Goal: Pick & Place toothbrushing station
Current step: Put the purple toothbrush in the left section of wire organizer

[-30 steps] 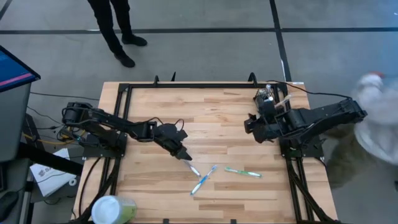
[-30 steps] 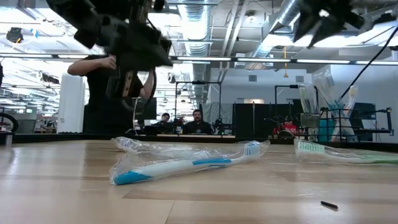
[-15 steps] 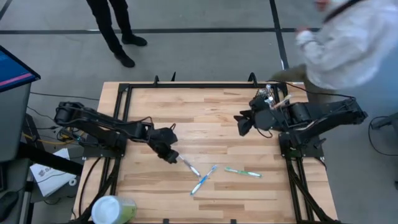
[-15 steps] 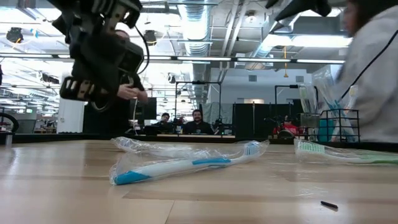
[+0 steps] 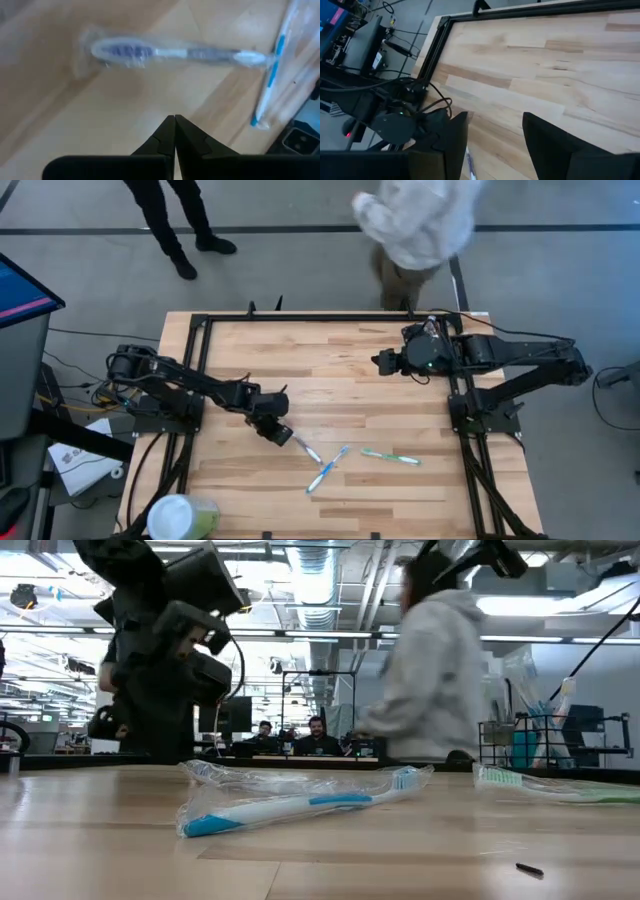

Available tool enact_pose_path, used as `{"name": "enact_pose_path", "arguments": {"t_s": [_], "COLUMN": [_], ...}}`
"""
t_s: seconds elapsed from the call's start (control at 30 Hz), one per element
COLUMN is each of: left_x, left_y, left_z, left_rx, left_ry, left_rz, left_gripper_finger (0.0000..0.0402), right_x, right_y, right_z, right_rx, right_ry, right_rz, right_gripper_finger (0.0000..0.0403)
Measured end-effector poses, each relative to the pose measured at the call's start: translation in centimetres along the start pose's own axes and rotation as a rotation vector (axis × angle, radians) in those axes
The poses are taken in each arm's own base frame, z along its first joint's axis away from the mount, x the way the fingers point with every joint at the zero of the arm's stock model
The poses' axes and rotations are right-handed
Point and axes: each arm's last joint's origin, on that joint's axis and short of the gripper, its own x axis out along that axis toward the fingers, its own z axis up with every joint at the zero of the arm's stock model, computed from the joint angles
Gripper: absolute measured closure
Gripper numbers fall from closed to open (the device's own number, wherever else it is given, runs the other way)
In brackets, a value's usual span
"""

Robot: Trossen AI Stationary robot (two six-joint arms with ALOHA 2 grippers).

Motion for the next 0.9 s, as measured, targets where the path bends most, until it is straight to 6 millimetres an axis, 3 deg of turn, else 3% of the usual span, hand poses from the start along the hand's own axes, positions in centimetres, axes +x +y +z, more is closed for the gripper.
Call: {"name": "enact_pose_path", "arguments": {"t_s": [0.3, 0.63, 0.9], "left_x": [0.1, -1.2, -3.9], "left_y": [1.1, 2.9, 0.8], "left_z": [1.7, 4.6, 3.6], "left_rx": [0.012, 0.012, 0.198], "left_ry": [-0.043, -0.142, -0.244], "left_rz": [0.03, 0.036, -0.051], "left_gripper_finger": [0.0401, 0.0401, 0.0401], "right_x": [0.1, 0.1, 0.1], "right_y": [-0.1, -0.1, 0.0], "right_z": [0.3, 0.1, -0.1], "right_rx": [0.003, -0.119, -0.159], "right_ry": [-0.008, 0.041, 0.068], "right_rz": [-0.008, 0.015, 0.032], "right_gripper_finger": [0.0212, 0.0216, 0.0213]}}
